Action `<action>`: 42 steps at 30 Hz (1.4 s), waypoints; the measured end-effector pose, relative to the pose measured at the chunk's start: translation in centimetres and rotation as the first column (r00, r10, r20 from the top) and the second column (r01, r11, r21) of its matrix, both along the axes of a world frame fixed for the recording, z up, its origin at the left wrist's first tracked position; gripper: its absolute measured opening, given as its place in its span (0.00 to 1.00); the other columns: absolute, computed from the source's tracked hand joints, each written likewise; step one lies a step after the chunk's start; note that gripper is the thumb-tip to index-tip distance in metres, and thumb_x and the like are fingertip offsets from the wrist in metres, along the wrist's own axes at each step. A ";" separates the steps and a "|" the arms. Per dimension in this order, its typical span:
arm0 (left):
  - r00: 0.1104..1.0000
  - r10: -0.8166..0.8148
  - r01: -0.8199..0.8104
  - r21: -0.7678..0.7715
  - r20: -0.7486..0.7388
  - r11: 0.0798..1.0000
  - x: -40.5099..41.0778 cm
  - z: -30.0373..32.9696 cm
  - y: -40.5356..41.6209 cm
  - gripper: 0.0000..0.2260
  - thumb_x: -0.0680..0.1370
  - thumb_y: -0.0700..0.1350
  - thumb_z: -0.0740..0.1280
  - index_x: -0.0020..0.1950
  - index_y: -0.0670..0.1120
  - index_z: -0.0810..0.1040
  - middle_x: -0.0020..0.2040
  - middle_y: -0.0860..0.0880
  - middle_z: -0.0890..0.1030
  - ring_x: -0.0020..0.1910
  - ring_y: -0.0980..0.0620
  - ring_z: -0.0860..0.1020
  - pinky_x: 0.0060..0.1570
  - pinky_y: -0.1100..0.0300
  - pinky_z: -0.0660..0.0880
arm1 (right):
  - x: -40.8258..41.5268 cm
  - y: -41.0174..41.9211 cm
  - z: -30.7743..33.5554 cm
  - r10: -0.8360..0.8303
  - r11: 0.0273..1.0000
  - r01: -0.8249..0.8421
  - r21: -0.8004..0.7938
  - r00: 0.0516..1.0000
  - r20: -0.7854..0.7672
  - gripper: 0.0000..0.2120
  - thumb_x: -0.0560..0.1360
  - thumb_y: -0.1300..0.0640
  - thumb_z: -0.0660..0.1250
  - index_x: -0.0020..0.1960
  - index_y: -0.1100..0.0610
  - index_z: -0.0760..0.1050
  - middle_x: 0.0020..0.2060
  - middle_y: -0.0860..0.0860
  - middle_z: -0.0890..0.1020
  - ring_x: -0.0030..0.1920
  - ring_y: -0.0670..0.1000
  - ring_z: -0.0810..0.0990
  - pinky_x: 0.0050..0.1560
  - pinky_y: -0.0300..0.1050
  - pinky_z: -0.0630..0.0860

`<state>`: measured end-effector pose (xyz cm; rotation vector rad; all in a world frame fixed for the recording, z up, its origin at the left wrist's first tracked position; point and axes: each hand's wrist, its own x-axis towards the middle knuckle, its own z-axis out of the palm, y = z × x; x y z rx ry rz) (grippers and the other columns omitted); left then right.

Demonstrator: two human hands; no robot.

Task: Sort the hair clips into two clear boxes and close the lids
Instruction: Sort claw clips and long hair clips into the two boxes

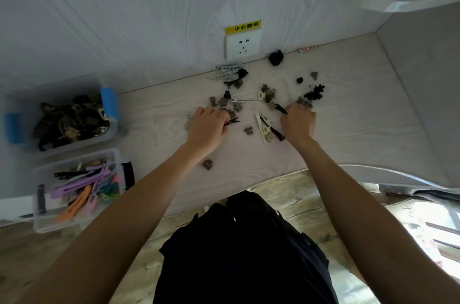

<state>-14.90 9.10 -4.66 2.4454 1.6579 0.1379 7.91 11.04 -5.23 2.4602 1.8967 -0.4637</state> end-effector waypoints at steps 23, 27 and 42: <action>0.952 -0.117 0.121 0.006 0.282 0.993 4.4 0.2 4.9 0.09 0.79 0.41 0.61 0.56 0.40 0.76 0.50 0.41 0.80 0.49 0.42 0.76 0.52 0.55 0.68 | 1.4 -3.6 0.3 0.231 0.972 -0.226 0.058 0.968 -0.100 0.15 0.77 0.62 0.59 0.62 0.61 0.71 0.55 0.60 0.77 0.56 0.59 0.73 0.56 0.50 0.70; 0.878 -0.338 0.353 0.018 0.339 0.935 5.2 0.5 4.4 0.13 0.78 0.41 0.57 0.58 0.36 0.74 0.49 0.38 0.78 0.36 0.48 0.76 0.37 0.60 0.72 | 2.1 -3.2 1.5 0.156 0.979 -0.134 0.153 0.977 -0.144 0.10 0.77 0.59 0.59 0.52 0.65 0.73 0.49 0.61 0.77 0.50 0.60 0.73 0.47 0.51 0.69; 0.900 -0.422 0.430 -0.382 0.111 0.818 5.2 0.4 6.2 0.14 0.79 0.48 0.62 0.60 0.42 0.75 0.53 0.45 0.74 0.48 0.47 0.77 0.47 0.55 0.73 | 0.0 -4.5 0.4 0.213 0.977 -0.209 0.044 0.937 -0.278 0.14 0.75 0.50 0.64 0.56 0.57 0.72 0.43 0.54 0.78 0.45 0.56 0.77 0.44 0.46 0.69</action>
